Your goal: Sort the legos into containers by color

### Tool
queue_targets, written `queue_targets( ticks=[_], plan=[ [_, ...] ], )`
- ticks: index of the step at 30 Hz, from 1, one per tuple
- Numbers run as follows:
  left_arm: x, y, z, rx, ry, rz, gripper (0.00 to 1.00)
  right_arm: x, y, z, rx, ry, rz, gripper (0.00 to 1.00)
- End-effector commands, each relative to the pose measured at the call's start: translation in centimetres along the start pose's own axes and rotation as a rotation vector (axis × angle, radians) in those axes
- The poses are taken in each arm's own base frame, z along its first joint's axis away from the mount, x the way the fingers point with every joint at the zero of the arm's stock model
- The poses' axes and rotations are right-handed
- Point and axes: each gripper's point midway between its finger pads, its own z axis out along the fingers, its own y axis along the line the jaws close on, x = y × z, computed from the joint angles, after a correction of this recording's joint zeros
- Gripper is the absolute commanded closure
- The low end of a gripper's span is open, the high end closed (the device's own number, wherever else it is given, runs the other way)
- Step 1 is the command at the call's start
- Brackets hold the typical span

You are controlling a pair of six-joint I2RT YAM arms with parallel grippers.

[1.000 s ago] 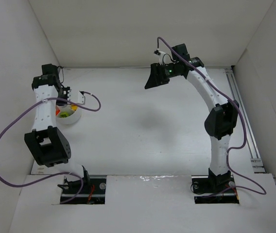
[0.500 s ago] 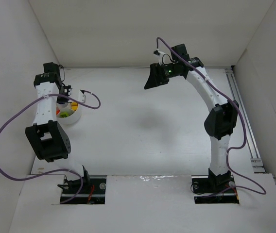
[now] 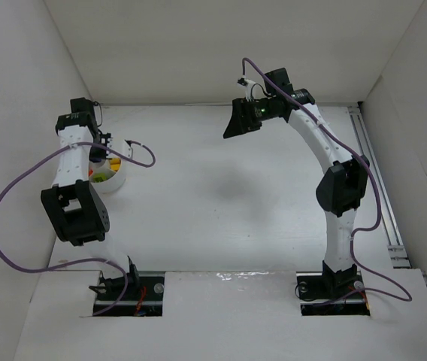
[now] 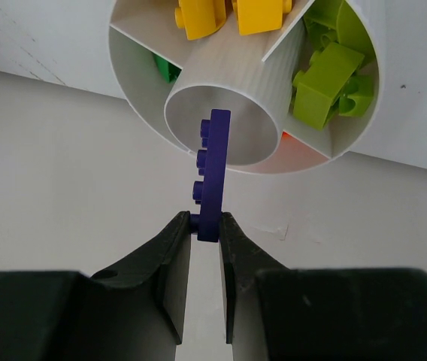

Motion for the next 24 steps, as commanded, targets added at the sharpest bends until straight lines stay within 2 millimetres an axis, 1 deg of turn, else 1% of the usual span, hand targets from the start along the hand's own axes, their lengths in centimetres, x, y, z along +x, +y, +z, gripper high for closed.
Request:
queue_targets(
  ticks=[1, 3, 4, 5, 6, 8, 9, 11, 13, 14, 15, 17, 18, 19, 20, 21, 22, 23, 24],
  plan=[
    [0.2, 0.5, -0.4, -0.006, 0.017, 0.015, 0.93, -0.8, 0.7, -0.1, -0.004, -0.023, -0.037, 0.25],
    [-0.1, 0.8, -0.4, -0.016, 0.016, 0.022, 0.9, -0.6, 0.4, 0.2, -0.003, -0.017, -0.031, 0.25],
    [-0.1, 0.8, -0.4, -0.016, 0.016, 0.01, 0.88, -0.9, 0.6, 0.1, -0.004, -0.023, -0.037, 0.25],
    [0.0, 0.6, 0.0, -0.002, 0.024, 0.011, 0.82, -0.9, 0.6, 0.1, -0.004, -0.023, -0.037, 0.25],
    [0.0, 0.5, 0.4, 0.007, 0.022, 0.003, 0.78, -0.9, 0.6, 0.1, -0.004, -0.023, -0.037, 0.25],
    [-0.2, 0.7, 0.1, 0.012, 0.008, -0.005, 0.72, -0.7, 0.6, 0.0, -0.003, -0.017, -0.031, 0.25],
    [-0.4, 0.7, 0.1, 0.009, -0.002, -0.006, 0.65, -0.7, 0.6, 0.0, -0.003, -0.017, -0.031, 0.25],
    [-0.6, 0.5, 0.2, 0.016, -0.015, -0.005, 0.62, -0.7, 0.6, 0.0, -0.003, -0.017, -0.031, 0.25],
    [-0.9, 0.9, 0.0, 0.002, -0.034, -0.006, 0.57, -0.7, 0.6, 0.0, -0.003, -0.017, -0.031, 0.25],
    [-1.3, 1.0, 0.1, -0.002, -0.055, -0.006, 0.57, -0.7, 0.6, 0.0, -0.003, -0.017, -0.031, 0.25],
    [-1.4, 1.6, -0.6, -0.031, -0.065, -0.007, 0.57, -0.7, 0.6, 0.0, -0.003, -0.017, -0.031, 0.25],
    [-2.1, 1.8, -1.4, -0.038, -0.111, -0.007, 0.57, -0.7, 0.6, 0.0, -0.003, -0.017, -0.031, 0.25],
    [-2.7, 3.2, -2.8, -0.091, -0.161, -0.022, 0.57, -0.7, 0.4, 0.0, 0.006, -0.017, -0.031, 0.25],
    [-3.1, 3.8, -3.7, -0.116, -0.19, -0.031, 0.57, -0.5, 0.3, 0.2, 0.006, -0.011, -0.024, 0.25],
    [-3.1, 4.3, -4.5, -0.14, -0.217, -0.05, 0.57, -0.8, 0.3, -0.5, 0.012, -0.025, -0.028, 0.25],
    [-4.1, 4.7, -5.4, -0.159, -0.279, -0.061, 0.57, -0.5, 0.0, -0.3, 0.021, -0.018, -0.02, 0.25],
    [-4.2, 6.0, -7.1, -0.216, -0.302, -0.092, 0.57, -1.0, 0.1, -0.6, 0.031, -0.036, -0.037, 0.25],
    [-4.7, 6.3, -7.8, -0.231, -0.334, -0.114, 0.57, -0.9, 0.3, -0.8, 0.031, -0.035, -0.037, 0.25],
    [-5.6, 7.2, -8.6, -0.269, -0.4, -0.143, 0.57, -0.8, -0.1, -0.7, 0.048, -0.036, -0.035, 0.25]
  ],
)
